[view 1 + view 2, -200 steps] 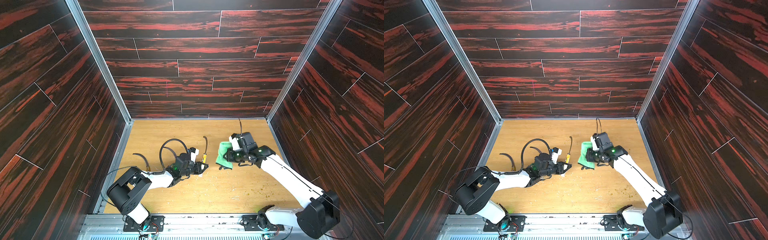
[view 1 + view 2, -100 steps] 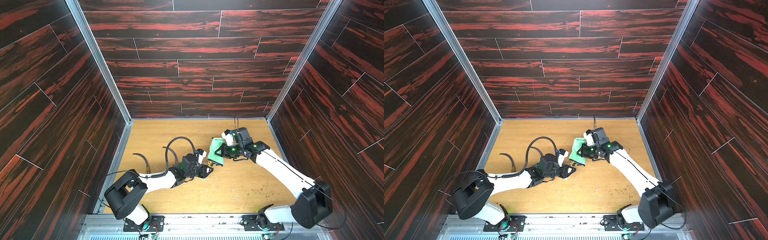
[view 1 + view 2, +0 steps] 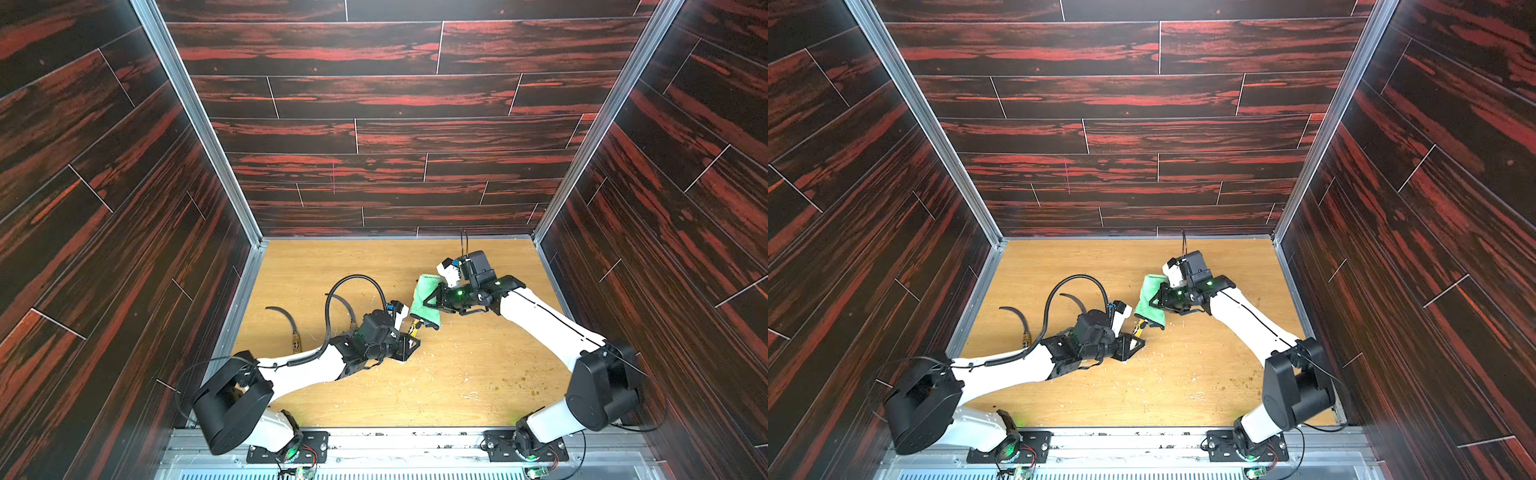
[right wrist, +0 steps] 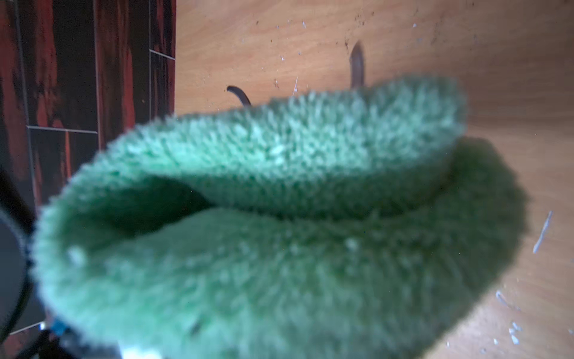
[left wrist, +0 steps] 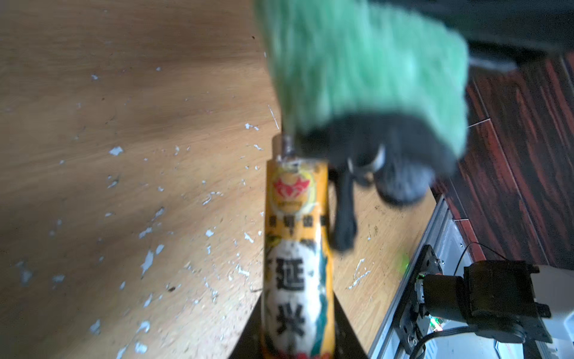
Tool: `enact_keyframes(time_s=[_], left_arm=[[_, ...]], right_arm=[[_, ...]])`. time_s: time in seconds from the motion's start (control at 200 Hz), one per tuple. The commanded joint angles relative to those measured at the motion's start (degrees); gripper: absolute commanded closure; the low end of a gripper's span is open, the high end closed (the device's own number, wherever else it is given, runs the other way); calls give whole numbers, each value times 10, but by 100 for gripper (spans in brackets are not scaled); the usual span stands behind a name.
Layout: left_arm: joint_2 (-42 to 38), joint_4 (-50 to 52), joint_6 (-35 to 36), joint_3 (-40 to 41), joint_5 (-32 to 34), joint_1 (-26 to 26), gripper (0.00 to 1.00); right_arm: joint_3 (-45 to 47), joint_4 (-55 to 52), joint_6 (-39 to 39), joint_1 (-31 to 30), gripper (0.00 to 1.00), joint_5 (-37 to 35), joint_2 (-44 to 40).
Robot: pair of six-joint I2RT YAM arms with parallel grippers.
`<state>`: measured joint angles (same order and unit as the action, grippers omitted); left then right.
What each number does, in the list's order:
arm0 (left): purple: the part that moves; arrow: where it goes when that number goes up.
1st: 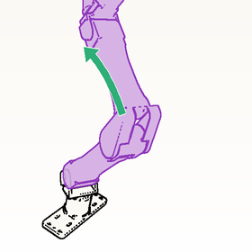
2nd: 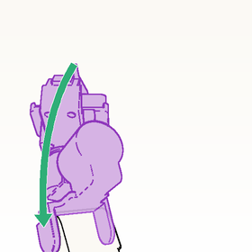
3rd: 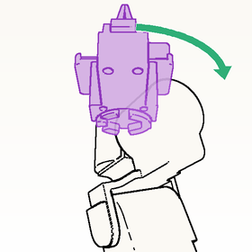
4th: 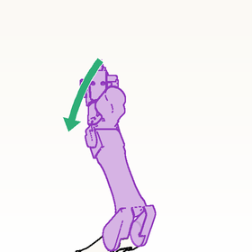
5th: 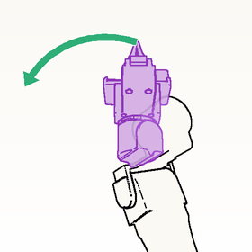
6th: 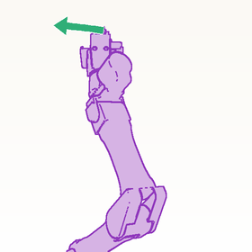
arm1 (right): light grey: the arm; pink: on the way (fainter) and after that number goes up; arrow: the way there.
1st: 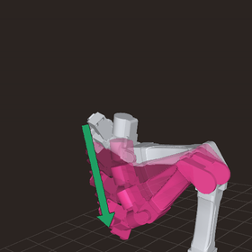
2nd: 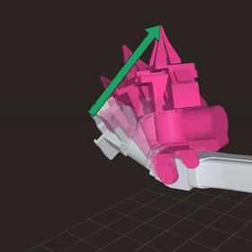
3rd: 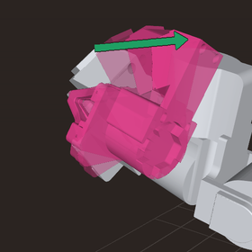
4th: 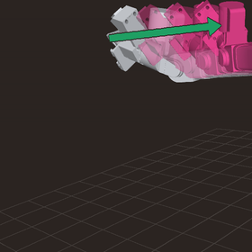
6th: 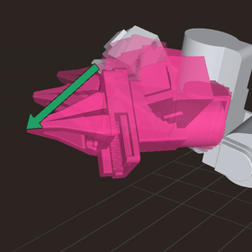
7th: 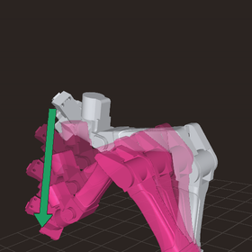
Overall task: Wipe small sickles with rags
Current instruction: Wipe the small sickle.
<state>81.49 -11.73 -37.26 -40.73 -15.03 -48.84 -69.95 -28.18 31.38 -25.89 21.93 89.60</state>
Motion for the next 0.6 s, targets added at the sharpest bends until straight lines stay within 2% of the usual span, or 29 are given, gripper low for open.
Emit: enact_keyframes(time_s=[0.0, 0.175, 0.316, 0.406, 0.596], left_arm=[[-61, -65, 61, -26, -67, -35, 100], [-78, -74, 62, -10, -72, -38, 100], [-90, -85, 58, 8, -63, -37, 100], [-88, -79, 66, 13, -48, -37, 100], [-65, -71, 86, 2, -31, -37, 100]], right_arm=[[-25, 27, -15, 18, 93, -8, 50], [-63, 12, -43, 51, 94, -4, 90], [-60, 8, -60, 92, 95, -15, 75], [-56, -20, -85, 105, 95, -15, 43], [-19, -85, -109, 105, 95, -88, -84]])
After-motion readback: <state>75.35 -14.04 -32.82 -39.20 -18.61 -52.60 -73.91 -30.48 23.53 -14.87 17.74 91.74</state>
